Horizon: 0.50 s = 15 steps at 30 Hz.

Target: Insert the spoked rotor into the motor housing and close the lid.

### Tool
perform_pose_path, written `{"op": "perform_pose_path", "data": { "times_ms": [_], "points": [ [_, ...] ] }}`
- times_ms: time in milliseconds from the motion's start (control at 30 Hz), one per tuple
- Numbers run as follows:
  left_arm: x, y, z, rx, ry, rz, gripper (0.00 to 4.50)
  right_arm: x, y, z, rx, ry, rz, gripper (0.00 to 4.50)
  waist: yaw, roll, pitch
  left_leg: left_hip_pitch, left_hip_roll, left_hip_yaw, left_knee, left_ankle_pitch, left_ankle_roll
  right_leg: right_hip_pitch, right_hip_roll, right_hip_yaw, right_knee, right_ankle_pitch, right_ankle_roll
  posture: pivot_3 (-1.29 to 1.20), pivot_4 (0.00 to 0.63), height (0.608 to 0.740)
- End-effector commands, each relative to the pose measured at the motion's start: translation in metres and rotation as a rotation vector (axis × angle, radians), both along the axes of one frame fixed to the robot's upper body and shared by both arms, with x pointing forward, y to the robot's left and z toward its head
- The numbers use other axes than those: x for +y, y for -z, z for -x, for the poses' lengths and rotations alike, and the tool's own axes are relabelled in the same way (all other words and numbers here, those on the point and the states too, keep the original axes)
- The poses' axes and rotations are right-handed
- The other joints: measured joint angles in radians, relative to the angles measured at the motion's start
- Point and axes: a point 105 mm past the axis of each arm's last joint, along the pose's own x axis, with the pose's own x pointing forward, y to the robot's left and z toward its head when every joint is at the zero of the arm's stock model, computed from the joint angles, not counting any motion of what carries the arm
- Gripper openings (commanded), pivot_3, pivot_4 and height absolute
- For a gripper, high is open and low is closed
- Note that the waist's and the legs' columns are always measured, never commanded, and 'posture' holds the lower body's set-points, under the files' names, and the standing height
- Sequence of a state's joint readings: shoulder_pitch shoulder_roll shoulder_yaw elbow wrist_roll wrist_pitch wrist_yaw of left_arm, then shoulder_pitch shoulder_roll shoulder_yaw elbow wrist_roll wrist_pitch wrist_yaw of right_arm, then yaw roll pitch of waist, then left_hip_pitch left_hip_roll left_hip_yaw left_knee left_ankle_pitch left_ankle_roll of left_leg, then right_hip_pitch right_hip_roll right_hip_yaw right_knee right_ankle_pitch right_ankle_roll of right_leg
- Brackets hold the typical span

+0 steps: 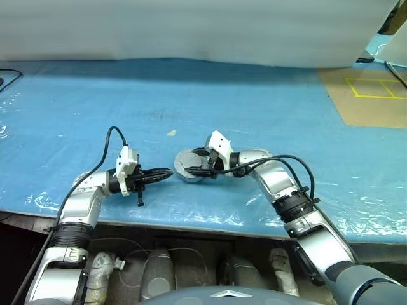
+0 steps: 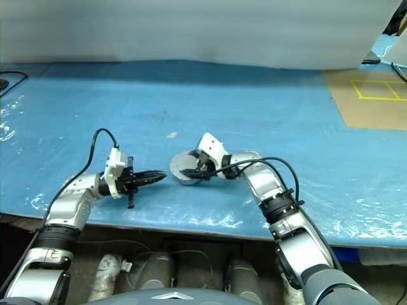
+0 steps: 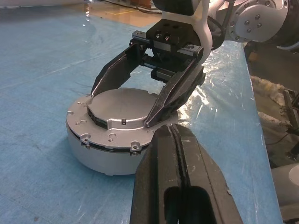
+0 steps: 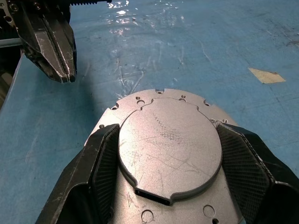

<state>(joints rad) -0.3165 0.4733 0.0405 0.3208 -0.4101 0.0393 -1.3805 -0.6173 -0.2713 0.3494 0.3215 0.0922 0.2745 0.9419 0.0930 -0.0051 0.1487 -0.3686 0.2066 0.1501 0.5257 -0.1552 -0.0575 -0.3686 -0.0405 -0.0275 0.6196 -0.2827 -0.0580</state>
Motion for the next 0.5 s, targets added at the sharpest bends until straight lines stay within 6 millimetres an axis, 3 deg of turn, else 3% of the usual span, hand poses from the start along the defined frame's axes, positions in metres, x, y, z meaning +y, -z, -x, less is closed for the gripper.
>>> {"op": "perform_pose_path", "data": {
  "times_ms": [33, 233, 367, 500],
  "points": [
    [0.002, -0.007, -0.001, -0.042, -0.004, -0.007, 0.00, -0.020, 0.052, 0.007, 0.053, 0.023, 0.191, 2.92, 0.000, 0.000, 0.000, 0.001, 0.000, 0.000, 0.000, 0.000, 0.000, 0.001, 0.000, 0.000, 0.000, 0.000, 0.000, 0.00, 0.150, 0.740],
    [0.000, -0.007, -0.001, -0.042, -0.003, -0.004, 0.00, -0.023, 0.058, -0.007, 0.030, 0.126, 0.182, 2.92, -0.003, 0.000, 0.000, 0.009, 0.000, 0.001, 0.001, -0.002, 0.004, 0.006, -0.001, 0.003, 0.000, -0.003, -0.005, 0.00, 0.150, 0.740],
    [-0.001, -0.006, -0.002, -0.041, -0.005, -0.003, 0.00, -0.019, 0.044, -0.026, 0.105, 0.262, 0.068, 2.92, -0.004, 0.001, 0.001, 0.018, 0.000, 0.001, -0.001, -0.003, 0.004, 0.010, -0.002, 0.005, 0.001, -0.006, 0.001, 0.00, 0.150, 0.740],
    [-0.003, -0.006, -0.001, -0.040, -0.005, 0.001, 0.00, -0.013, 0.032, -0.036, 0.155, 0.337, -0.020, 2.92, 0.002, 0.002, 0.001, 0.018, 0.000, 0.001, -0.004, -0.003, 0.005, 0.008, -0.002, 0.006, 0.001, -0.005, 0.001, 0.00, 0.150, 0.740]
  ]
}}
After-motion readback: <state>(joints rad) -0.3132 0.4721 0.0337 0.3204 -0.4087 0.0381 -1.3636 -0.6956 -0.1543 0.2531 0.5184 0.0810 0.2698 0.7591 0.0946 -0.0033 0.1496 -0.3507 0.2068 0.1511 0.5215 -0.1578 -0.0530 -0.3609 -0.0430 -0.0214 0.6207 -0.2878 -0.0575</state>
